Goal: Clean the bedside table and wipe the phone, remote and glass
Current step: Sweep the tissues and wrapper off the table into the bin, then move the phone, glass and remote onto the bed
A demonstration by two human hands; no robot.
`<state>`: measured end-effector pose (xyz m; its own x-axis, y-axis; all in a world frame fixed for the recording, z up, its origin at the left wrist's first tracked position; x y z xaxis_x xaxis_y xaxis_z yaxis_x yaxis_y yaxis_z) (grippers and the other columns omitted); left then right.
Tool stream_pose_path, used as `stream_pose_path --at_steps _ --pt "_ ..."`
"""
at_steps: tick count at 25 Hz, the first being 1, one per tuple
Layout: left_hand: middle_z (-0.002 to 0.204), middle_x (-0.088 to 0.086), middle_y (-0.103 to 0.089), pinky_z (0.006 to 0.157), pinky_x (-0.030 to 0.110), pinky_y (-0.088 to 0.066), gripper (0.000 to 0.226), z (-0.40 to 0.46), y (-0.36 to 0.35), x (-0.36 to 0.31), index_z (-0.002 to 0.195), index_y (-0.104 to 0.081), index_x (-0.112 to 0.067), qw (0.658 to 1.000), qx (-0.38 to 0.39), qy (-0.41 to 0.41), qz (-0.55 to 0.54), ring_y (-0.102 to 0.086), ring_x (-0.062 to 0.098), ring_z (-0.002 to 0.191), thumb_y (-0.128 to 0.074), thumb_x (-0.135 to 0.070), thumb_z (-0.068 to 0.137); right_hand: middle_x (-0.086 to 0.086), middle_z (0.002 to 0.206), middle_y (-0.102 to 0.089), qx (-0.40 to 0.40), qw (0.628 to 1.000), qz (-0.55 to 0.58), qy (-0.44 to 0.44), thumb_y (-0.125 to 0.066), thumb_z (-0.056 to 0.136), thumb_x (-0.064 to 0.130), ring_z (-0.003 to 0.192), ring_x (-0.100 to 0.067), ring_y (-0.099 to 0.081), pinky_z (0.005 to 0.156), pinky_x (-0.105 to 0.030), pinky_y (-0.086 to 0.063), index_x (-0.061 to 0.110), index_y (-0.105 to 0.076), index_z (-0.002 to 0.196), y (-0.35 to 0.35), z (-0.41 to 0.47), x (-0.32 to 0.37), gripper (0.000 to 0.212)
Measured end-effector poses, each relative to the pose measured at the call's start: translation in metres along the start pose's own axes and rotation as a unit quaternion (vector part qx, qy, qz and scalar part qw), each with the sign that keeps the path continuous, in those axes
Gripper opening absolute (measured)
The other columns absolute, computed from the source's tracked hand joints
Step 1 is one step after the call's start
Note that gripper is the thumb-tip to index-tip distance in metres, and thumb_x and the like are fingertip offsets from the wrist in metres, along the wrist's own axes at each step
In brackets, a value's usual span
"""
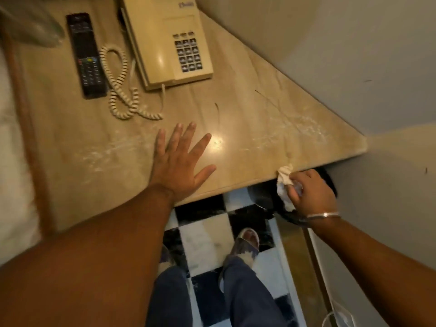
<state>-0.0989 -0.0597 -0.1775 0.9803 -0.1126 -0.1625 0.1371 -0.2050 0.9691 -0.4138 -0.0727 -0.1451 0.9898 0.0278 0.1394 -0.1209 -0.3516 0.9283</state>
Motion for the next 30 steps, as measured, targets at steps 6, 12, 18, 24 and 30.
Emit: stream_pose_path --at_steps 6,12,18,24,30 --pt "0.163 0.013 -0.028 0.119 0.063 -0.008 0.071 0.013 -0.015 -0.004 0.153 -0.036 -0.031 0.998 -0.053 -0.001 -0.017 -0.024 0.038 0.149 -0.039 -0.065 0.09 -0.025 0.121 -0.053 0.144 0.975 -0.051 -0.16 -0.063 0.085 0.024 0.107 -0.044 -0.055 0.085 -0.046 -0.048 0.004 -0.058 0.115 -0.101 0.062 -0.095 0.035" --pt "0.16 0.013 -0.034 0.116 0.064 -0.016 0.07 0.015 -0.017 -0.004 0.151 -0.04 -0.032 0.999 -0.032 0.001 0.018 -0.033 0.04 0.145 -0.04 -0.064 0.088 -0.023 0.108 -0.065 0.077 0.949 0.115 -0.282 -0.056 0.09 0.018 0.101 -0.04 -0.063 0.078 -0.038 -0.048 0.006 -0.062 0.112 -0.08 -0.003 -0.076 0.026" --pt "0.163 0.006 -0.029 0.119 0.062 -0.012 0.07 0.022 0.03 0.018 0.155 -0.018 -0.039 0.996 -0.062 0.05 -0.032 -0.025 0.036 0.15 -0.028 -0.069 0.093 0.01 0.101 -0.065 -0.011 0.936 0.333 0.114 -0.057 0.091 0.038 0.089 0.0 -0.06 0.076 -0.007 -0.045 0.024 -0.064 0.11 0.062 0.024 0.121 0.025" --pt "0.155 0.01 -0.042 0.105 0.043 -0.044 0.077 0.139 0.116 0.121 0.158 -0.019 -0.017 0.81 -0.137 0.387 -0.418 -0.044 0.032 0.139 -0.041 -0.06 0.097 -0.011 0.138 -0.051 0.049 0.945 0.322 0.032 -0.062 0.088 0.044 0.119 -0.028 -0.052 0.094 -0.036 -0.044 0.012 -0.038 0.137 0.077 0.219 0.275 0.063" --pt "0.142 0.013 -0.055 0.09 0.032 -0.043 0.054 0.115 0.126 0.106 0.143 -0.046 -0.007 0.716 -0.024 0.402 -0.571 -0.055 0.031 0.127 -0.057 -0.036 0.099 -0.017 0.112 -0.062 0.048 0.93 0.34 -0.132 -0.049 0.086 0.05 0.094 -0.037 -0.06 0.078 -0.053 -0.056 0.013 -0.053 0.12 0.089 0.194 0.288 0.05"
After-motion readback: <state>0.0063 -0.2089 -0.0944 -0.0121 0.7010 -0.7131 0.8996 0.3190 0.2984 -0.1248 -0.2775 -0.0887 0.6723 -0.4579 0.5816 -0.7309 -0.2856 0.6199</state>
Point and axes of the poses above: each hand's wrist, its own z-axis towards the middle knuckle, its own y-axis out of the back of the hand, x = y × z, the point moved 3 cm from there along z, towards the middle knuckle
